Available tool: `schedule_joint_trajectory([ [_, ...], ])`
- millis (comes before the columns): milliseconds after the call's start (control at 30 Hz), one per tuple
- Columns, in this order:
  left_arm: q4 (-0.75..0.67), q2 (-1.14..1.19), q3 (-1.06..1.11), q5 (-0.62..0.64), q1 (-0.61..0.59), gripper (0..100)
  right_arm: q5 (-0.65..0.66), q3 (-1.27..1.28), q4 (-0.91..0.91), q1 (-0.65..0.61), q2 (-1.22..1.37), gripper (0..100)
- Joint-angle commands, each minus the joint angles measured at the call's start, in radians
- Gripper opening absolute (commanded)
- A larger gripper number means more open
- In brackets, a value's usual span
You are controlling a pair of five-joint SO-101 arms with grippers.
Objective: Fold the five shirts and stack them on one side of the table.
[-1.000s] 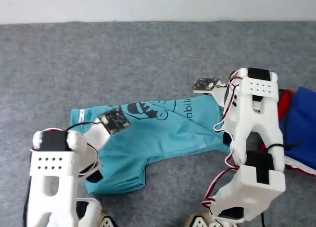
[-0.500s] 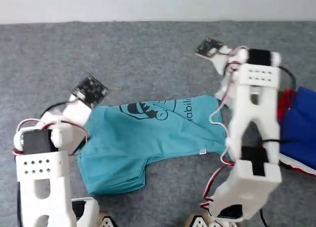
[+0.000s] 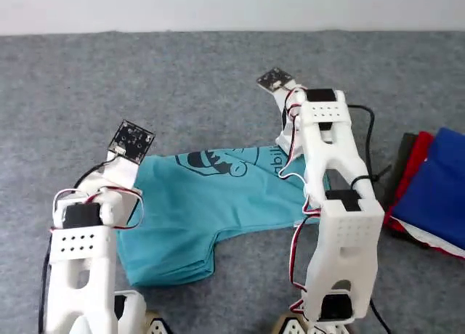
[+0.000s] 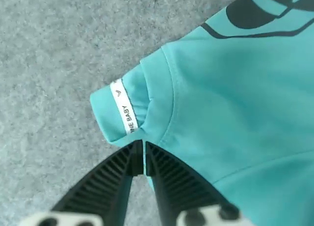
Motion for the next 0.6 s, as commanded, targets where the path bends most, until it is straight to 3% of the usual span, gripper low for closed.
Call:
schedule_joint_trajectory([
  [0,-0.028,-0.005,-0.002,0.008,-0.006,2,-0.011,-0.052,-0.007,0.012,-0.016,0.9],
  [233,0.112,0.049,-0.11,0.029,0.0,2,-0.011,-0.052,-0.004,0.008,-0.038,0.9],
  [367,0.207,0.247,-0.271,0.032,0.0,2,-0.011,-0.052,-0.008,0.005,-0.033,0.9],
  [567,0.229,0.569,-0.446,0.037,-0.003,2,-0.011,-0.064,-0.022,0.015,0.024,0.9],
])
